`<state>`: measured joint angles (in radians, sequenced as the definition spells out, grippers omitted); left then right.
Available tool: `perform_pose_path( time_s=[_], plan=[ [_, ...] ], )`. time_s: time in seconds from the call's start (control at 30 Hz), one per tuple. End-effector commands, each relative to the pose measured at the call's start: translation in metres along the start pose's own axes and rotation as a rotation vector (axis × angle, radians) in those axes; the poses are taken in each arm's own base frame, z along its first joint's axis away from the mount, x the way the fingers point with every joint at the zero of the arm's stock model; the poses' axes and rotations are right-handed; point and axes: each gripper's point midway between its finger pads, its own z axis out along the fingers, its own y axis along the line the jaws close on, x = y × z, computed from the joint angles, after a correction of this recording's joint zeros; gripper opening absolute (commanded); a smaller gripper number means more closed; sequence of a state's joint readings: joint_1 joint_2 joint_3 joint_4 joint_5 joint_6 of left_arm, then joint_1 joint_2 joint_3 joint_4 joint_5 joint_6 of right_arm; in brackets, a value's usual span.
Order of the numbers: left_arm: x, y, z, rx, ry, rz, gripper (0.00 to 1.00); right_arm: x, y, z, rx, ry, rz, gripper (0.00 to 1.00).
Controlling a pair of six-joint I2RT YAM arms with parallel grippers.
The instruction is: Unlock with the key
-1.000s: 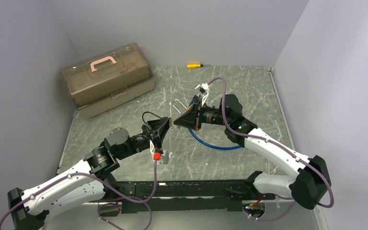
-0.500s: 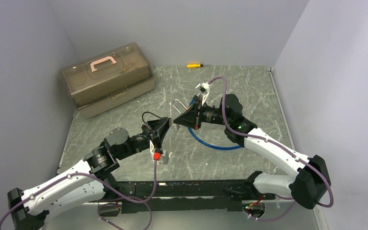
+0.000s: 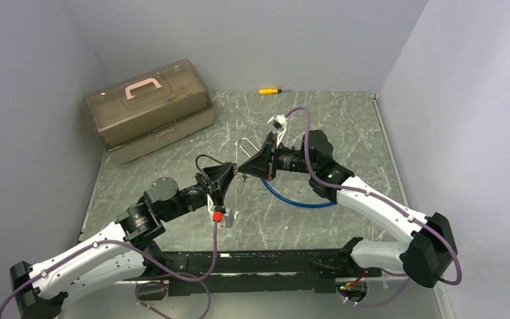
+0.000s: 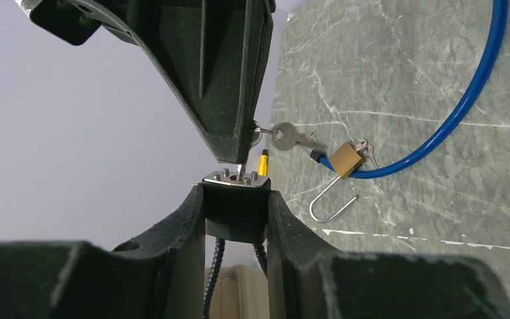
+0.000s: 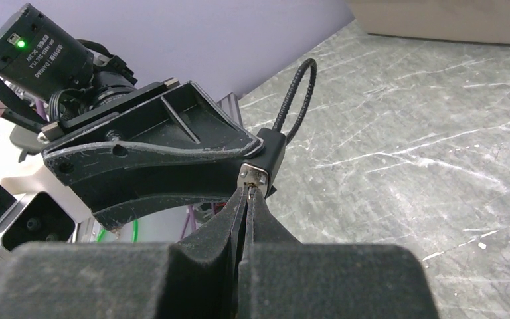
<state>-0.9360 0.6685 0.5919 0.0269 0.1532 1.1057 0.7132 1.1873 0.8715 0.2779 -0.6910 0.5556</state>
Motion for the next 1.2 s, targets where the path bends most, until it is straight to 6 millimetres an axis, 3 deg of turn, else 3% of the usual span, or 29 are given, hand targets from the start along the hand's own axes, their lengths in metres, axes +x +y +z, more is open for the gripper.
perform_pose_path(
  time_s=[0.0,0.3,0.53,1.17],
  plan=[
    [-0.018,0.020,-0.001,-0.070,-0.073,0.026,0.00,-0.012,0.006,0.006,-0.005,-0.018,-0.055,0.00],
    [-0.020,0.020,0.000,-0.061,-0.082,0.038,0.00,-0.014,0.001,0.009,0.038,-0.017,-0.063,0.00],
    [-0.007,0.011,0.002,-0.019,-0.020,0.070,0.00,-0.013,-0.004,0.012,0.104,-0.005,-0.069,0.00],
    [0.014,0.028,0.005,-0.065,0.119,0.052,0.00,-0.016,-0.008,0.024,0.140,-0.035,-0.046,0.00]
  ],
)
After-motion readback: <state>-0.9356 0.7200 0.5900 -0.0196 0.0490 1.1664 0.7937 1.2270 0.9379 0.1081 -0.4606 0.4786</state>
